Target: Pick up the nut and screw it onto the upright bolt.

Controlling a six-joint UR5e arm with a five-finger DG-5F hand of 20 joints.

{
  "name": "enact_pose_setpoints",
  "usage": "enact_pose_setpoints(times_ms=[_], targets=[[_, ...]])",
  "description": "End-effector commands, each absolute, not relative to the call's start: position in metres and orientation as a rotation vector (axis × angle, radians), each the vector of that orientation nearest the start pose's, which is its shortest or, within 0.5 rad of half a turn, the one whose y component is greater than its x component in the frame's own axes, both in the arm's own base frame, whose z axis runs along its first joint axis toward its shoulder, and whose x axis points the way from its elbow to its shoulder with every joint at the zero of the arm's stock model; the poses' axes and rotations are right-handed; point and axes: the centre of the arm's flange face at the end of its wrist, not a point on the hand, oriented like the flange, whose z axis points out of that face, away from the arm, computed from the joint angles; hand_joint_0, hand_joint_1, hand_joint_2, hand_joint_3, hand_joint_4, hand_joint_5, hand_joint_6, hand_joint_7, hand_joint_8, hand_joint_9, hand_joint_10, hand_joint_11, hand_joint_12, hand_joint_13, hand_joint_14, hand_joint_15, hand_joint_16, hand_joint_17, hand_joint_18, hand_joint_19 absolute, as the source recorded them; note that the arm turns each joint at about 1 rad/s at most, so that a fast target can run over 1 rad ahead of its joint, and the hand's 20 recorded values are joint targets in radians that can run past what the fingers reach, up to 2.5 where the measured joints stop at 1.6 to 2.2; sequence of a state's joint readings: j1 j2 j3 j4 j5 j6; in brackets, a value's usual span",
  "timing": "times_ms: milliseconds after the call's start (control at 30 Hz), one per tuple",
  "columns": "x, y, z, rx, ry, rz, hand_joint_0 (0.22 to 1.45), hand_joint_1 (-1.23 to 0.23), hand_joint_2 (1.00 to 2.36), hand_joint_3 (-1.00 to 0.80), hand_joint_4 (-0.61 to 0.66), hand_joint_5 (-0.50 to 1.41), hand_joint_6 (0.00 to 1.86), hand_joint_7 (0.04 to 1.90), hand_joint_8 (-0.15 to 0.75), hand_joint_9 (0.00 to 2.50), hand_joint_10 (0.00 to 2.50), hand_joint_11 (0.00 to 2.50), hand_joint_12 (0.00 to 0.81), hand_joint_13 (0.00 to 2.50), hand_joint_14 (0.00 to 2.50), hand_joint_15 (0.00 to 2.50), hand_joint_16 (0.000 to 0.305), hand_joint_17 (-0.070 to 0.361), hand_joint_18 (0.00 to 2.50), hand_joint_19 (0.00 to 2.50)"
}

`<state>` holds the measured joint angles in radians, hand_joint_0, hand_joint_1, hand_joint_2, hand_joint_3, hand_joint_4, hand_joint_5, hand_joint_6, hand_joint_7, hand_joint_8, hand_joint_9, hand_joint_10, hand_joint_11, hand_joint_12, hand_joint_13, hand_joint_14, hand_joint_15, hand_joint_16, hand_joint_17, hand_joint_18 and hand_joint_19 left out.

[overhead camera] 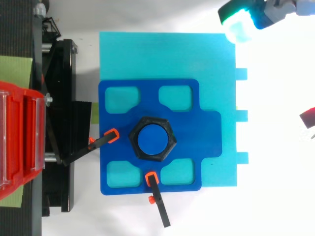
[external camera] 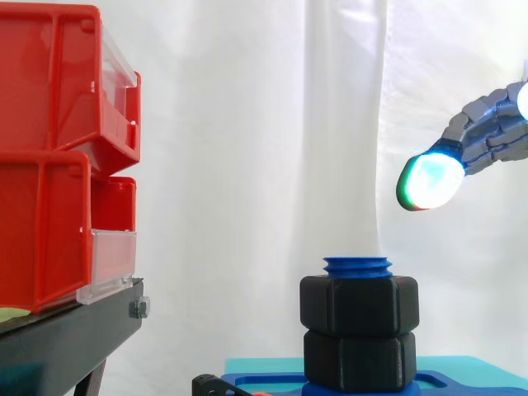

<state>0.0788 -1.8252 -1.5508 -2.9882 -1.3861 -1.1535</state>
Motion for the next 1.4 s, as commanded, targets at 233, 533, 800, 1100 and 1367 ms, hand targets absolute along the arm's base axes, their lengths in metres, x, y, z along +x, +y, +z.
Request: enact_pose_setpoints(times_ms=[233, 533, 800, 1100, 1367], targets=[[0.5881, -0.106, 0.3753, 0.418, 1.602, 0.224, 0.48, -0.35, 1.0, -0.5, 0.26, -0.21, 0.5, 0.58, 0.247, 0.25, 0.0, 0.0, 0.392, 0.06, 0.0, 0.0, 0.052, 0.116, 0.0, 0.0], [0.5881, -0.106, 0.3753, 0.418, 1.602, 0.224, 0.48, -0.36, 1.0, -0.5, 0.27, -0.22, 0.5, 0.55, 0.248, 0.24, 0.0, 0.0, 0.394, 0.06, 0.0, 0.0, 0.052, 0.117, 0.0, 0.0], [0.5877, -0.1061, 0.3762, 0.418, 1.6, 0.224, 0.48, -0.36, 1.0, -0.5, 0.27, -0.22, 0.5, 0.59, 0.249, 0.21, 0.0, 0.0, 0.395, 0.05, 0.0, 0.0, 0.052, 0.116, 0.0, 0.0], [0.5877, -0.1061, 0.3762, 0.418, 1.6, 0.224, 0.48, -0.37, 1.0, -0.5, 0.24, -0.22, 0.5, 0.56, 0.251, 0.2, 0.0, 0.0, 0.397, 0.05, 0.0, 0.0, 0.053, 0.118, 0.0, 0.0], [0.5881, -0.106, 0.3753, 0.418, 1.602, 0.224, 0.48, -0.39, 1.0, -0.5, 0.23, -0.22, 0.5, 0.55, 0.248, 0.2, 0.0, 0.0, 0.395, 0.06, 0.0, 0.0, 0.053, 0.119, 0.0, 0.0]])
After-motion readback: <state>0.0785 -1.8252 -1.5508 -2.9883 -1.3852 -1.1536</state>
